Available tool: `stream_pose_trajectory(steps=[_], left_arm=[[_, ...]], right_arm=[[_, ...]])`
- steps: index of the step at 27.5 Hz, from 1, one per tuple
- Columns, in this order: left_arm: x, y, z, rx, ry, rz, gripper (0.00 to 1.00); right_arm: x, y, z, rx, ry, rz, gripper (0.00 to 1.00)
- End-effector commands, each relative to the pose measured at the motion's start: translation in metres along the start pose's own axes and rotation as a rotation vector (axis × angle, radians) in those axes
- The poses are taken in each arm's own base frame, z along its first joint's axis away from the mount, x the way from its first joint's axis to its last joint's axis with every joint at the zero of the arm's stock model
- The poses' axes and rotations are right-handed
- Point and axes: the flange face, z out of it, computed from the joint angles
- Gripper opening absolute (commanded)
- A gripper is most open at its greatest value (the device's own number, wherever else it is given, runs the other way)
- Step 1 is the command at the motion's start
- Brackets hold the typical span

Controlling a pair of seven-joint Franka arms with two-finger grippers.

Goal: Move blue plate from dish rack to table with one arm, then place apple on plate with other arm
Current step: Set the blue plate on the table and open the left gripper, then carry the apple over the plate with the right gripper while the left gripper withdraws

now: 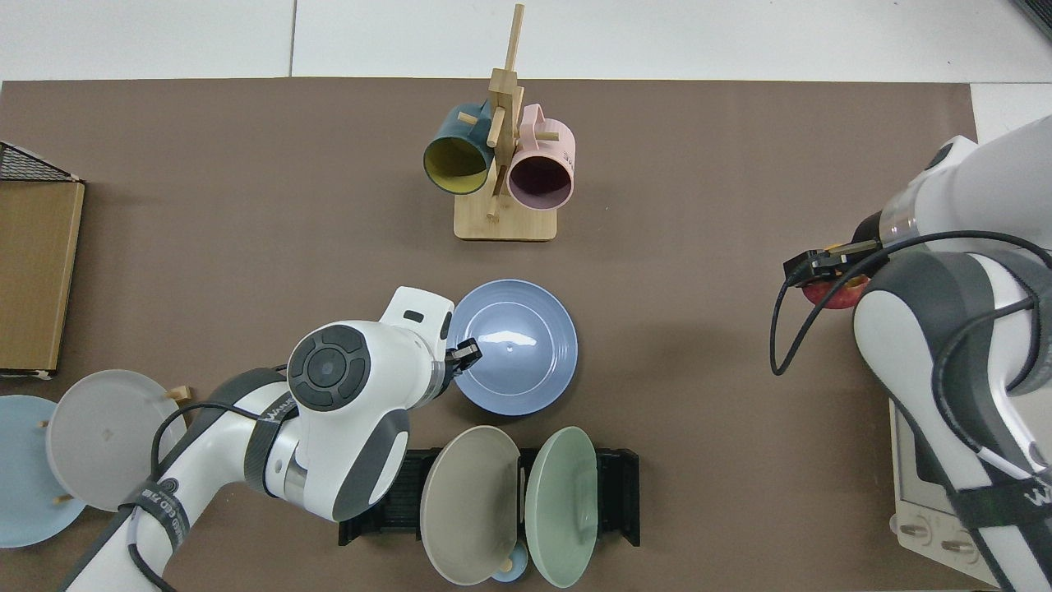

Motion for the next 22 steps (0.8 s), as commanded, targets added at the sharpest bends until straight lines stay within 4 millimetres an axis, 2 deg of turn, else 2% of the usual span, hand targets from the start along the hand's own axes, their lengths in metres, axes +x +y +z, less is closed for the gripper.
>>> stream_pose_trajectory(steps=[1, 4, 6, 10, 13, 18, 22], left_arm=[[-0.002, 0.000, -0.004, 0.032, 0.006, 0.063, 1.00], [0.009, 0.001, -0.021, 0.072, 0.010, 0.075, 1.00], [0.019, 0.002, -0.042, 0.100, 0.003, 0.075, 1.00], [0.039, -0.007, -0.086, 0.186, 0.033, 0.077, 1.00], [0.050, -0.021, -0.113, 0.212, 0.049, 0.051, 1.00], [0.072, -0.040, -0.171, 0.237, 0.033, 0.095, 1.00], [0.092, -0.062, -0.205, 0.252, -0.015, 0.157, 1.00]], right_arm=[[-0.009, -0.002, -0.002, -0.015, -0.010, 0.015, 0.00], [-0.009, -0.003, -0.003, -0.015, -0.010, 0.013, 0.00], [-0.010, -0.006, -0.003, -0.015, -0.010, 0.012, 0.00], [-0.011, -0.016, -0.001, -0.014, -0.012, 0.030, 0.00], [-0.010, -0.031, 0.000, -0.017, -0.010, 0.036, 0.00], [-0.012, -0.078, 0.007, -0.017, -0.009, 0.071, 0.00], [-0.014, -0.125, 0.011, -0.014, 0.004, 0.098, 0.00]])
